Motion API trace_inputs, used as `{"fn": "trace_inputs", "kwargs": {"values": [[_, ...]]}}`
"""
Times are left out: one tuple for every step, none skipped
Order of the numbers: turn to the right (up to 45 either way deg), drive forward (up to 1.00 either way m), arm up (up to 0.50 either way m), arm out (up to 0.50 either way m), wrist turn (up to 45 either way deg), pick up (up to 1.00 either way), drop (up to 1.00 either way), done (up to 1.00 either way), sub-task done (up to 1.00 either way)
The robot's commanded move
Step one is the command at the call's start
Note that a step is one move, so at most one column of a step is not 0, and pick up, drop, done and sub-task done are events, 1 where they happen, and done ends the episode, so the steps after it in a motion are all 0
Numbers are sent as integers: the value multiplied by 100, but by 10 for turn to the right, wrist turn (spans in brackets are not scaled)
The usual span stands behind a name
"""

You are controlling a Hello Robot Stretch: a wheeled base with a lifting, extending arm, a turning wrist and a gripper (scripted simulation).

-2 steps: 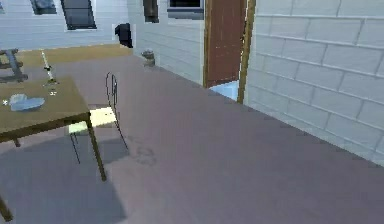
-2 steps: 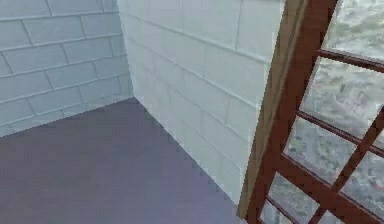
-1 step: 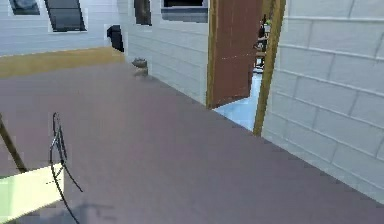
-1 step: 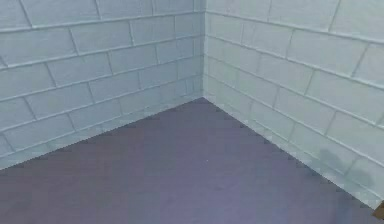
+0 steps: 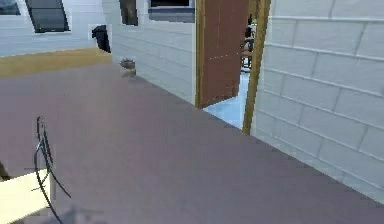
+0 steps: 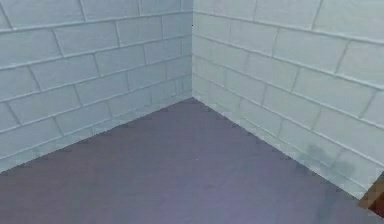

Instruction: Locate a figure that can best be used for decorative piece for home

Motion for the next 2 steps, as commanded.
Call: {"fn": "trace_inputs", "kwargs": {"values": [[0,100,0,0,0,0,0,0,0],[0,100,0,0,0,0,0,0,0]]}}
